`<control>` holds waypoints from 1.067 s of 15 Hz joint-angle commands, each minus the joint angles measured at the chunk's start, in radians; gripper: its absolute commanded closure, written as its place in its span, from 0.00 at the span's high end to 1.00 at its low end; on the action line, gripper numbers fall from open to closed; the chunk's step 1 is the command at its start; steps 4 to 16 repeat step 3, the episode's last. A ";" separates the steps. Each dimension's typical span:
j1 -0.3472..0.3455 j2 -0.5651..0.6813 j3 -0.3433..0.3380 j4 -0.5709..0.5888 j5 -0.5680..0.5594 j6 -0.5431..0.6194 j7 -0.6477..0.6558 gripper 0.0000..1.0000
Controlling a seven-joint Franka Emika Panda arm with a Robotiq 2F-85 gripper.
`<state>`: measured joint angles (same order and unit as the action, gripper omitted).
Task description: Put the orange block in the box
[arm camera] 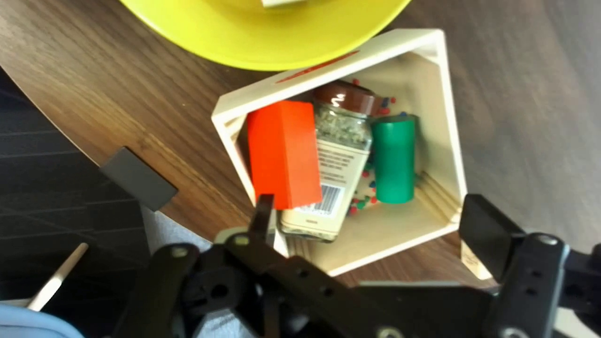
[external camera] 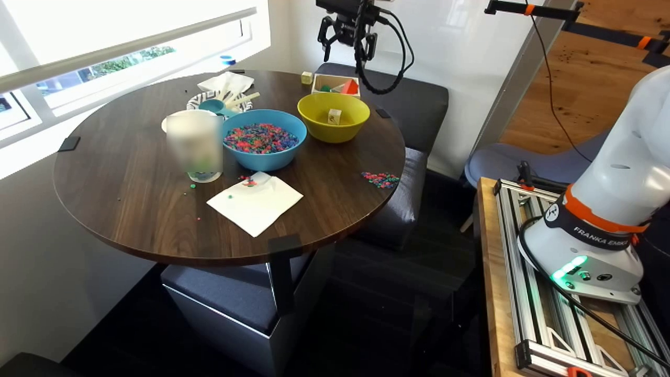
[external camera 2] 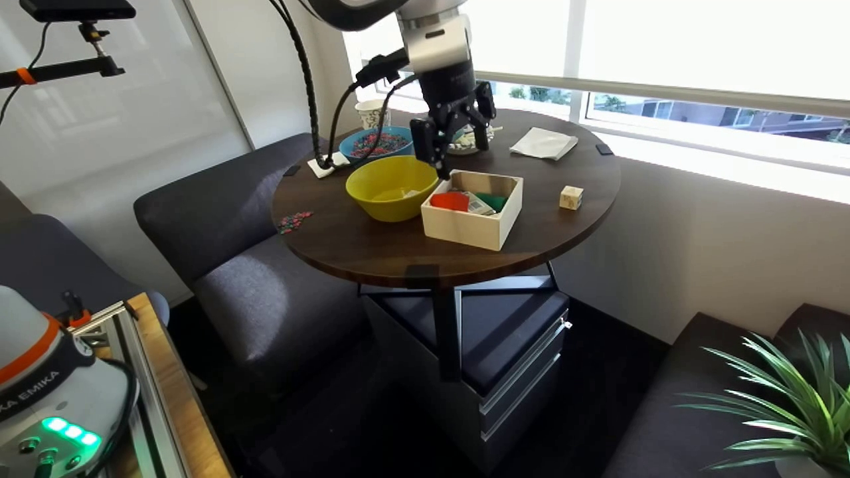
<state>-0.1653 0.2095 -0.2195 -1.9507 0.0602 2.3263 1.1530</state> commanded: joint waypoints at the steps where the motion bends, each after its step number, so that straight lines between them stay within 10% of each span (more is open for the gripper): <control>1: 0.003 -0.175 0.019 -0.132 0.034 0.093 -0.129 1.00; 16: 0.001 -0.096 0.008 -0.039 0.009 0.037 -0.068 1.00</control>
